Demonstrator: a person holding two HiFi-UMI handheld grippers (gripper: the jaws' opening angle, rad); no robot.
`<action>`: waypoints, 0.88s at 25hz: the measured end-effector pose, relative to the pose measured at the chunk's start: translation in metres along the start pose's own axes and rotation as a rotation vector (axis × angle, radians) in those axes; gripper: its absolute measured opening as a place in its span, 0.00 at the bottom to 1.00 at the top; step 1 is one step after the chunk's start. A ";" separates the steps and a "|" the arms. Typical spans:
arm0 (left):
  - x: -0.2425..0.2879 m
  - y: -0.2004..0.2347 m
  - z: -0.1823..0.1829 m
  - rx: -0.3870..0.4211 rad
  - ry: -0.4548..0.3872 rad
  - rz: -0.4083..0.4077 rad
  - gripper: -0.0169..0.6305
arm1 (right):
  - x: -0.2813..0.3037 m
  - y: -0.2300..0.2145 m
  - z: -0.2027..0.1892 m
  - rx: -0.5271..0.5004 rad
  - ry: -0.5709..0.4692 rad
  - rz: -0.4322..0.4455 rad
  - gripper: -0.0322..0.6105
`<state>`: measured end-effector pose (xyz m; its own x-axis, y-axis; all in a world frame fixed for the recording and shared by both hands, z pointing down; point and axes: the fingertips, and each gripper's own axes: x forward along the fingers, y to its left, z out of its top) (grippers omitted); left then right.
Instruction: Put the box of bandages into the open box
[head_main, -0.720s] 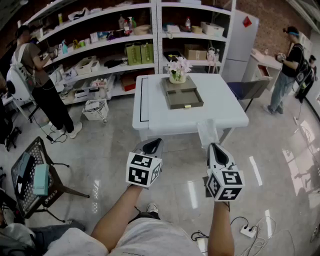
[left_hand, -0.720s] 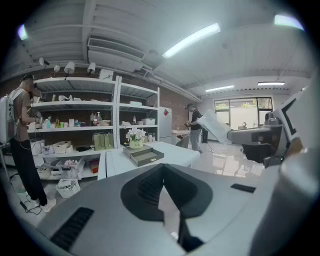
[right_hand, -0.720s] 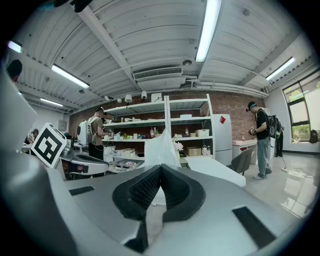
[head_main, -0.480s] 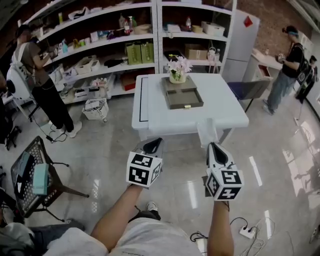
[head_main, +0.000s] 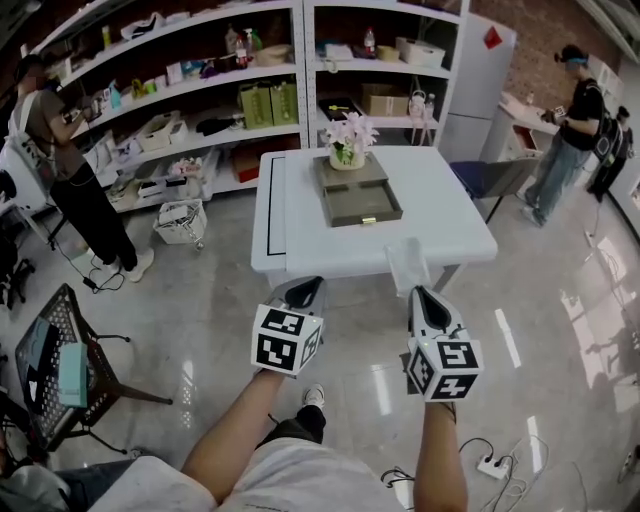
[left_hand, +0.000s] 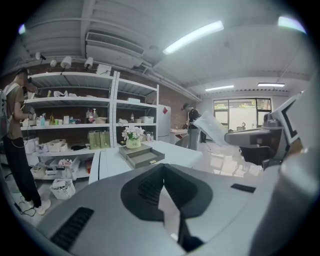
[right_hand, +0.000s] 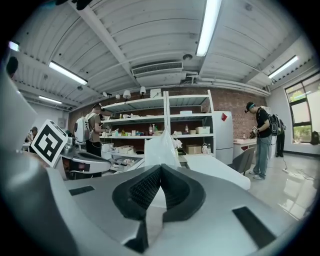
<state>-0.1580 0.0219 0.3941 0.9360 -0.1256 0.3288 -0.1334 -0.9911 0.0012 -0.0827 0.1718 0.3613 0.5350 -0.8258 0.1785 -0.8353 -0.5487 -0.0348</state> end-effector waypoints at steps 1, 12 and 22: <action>0.008 0.003 0.002 -0.001 0.000 -0.005 0.03 | 0.007 -0.003 0.001 -0.001 0.002 -0.003 0.06; 0.088 0.055 0.021 -0.001 0.018 -0.034 0.03 | 0.095 -0.033 0.007 0.002 0.049 -0.035 0.06; 0.143 0.099 0.025 -0.027 0.049 -0.059 0.03 | 0.166 -0.044 0.010 0.007 0.093 -0.052 0.06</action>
<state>-0.0293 -0.0953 0.4177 0.9254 -0.0635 0.3736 -0.0874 -0.9951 0.0474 0.0435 0.0577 0.3827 0.5631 -0.7809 0.2703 -0.8058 -0.5914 -0.0299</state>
